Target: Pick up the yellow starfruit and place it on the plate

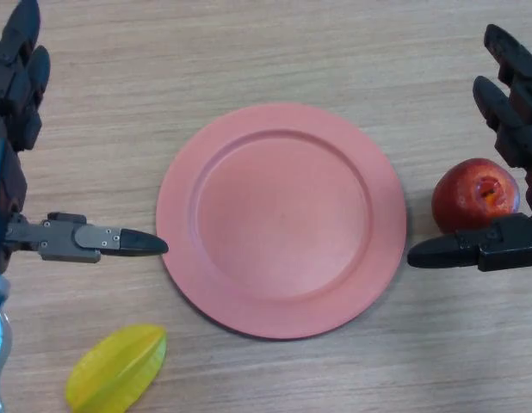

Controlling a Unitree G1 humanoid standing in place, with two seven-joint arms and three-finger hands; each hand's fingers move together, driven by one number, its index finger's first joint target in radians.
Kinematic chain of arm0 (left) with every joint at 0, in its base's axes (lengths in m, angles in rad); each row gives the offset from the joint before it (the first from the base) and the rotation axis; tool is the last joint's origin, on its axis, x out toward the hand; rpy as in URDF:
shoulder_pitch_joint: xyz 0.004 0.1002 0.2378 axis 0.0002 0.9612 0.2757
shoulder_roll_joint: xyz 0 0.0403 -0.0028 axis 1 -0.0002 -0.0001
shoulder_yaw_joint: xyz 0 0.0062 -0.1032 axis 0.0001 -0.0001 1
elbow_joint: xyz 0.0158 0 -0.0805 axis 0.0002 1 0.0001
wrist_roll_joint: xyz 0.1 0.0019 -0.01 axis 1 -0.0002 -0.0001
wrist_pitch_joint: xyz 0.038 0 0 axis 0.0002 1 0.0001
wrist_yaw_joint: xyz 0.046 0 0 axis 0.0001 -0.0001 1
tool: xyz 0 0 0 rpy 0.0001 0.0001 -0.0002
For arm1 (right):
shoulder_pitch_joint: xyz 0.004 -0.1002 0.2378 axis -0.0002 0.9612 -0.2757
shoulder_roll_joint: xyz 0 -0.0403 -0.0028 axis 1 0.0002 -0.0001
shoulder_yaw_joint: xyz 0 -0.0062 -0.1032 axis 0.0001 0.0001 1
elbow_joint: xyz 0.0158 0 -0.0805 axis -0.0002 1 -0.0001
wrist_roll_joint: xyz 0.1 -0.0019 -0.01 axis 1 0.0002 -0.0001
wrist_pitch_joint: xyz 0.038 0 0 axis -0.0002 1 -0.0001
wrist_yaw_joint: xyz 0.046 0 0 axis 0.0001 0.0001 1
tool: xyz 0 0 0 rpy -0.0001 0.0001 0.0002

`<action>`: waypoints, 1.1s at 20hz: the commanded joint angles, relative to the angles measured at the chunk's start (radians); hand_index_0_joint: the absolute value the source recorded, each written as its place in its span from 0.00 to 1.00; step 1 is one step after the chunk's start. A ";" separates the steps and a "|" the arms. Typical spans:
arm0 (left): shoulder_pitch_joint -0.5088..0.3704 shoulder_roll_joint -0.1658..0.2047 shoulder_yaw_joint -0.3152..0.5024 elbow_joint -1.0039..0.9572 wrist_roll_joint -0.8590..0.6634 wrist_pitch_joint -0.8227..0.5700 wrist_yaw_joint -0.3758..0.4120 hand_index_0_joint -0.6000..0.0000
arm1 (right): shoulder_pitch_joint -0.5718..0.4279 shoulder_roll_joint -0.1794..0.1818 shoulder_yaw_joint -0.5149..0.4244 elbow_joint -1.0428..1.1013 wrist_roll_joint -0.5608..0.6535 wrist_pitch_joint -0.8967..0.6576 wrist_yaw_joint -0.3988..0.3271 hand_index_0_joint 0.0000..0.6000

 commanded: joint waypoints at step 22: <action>0.334 -0.090 0.032 -0.223 0.075 -0.135 -0.005 1.00 | -0.070 -0.011 0.003 0.052 0.041 -0.195 -0.034 0.00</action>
